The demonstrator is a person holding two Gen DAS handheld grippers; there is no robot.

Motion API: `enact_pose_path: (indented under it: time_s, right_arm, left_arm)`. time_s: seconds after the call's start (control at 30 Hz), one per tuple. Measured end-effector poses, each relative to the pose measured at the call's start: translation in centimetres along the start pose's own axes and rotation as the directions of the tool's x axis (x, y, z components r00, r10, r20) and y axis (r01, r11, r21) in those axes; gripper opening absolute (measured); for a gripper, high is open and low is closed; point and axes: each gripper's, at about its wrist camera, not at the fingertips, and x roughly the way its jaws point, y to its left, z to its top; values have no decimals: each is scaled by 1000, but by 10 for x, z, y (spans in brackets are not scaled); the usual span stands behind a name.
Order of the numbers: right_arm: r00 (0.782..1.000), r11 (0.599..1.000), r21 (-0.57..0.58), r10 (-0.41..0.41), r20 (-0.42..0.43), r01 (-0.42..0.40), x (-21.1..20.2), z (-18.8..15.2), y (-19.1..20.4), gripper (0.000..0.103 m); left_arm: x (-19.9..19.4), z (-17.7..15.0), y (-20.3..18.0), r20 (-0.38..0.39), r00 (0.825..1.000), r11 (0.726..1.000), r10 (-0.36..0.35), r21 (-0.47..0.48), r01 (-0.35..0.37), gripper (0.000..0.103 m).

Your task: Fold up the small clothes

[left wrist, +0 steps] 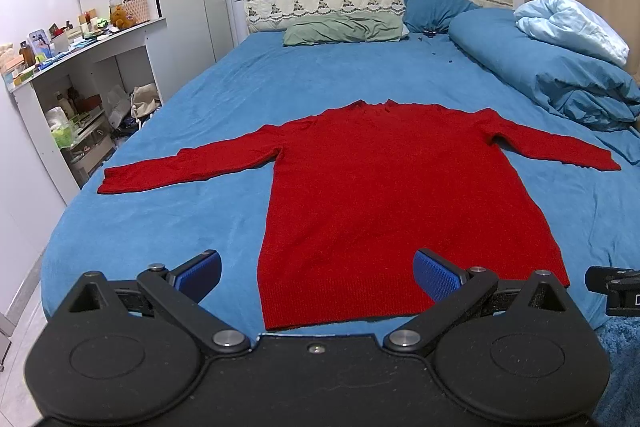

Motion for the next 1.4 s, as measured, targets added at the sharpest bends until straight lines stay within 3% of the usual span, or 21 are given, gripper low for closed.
enact_pose_path:
  time_s: [1.4]
  right_arm:
    - [1000, 1000, 7, 4, 1, -4, 0, 0, -2, 103]
  left_arm:
    - [1, 0, 0, 5, 1000, 1000, 10, -8, -10, 103]
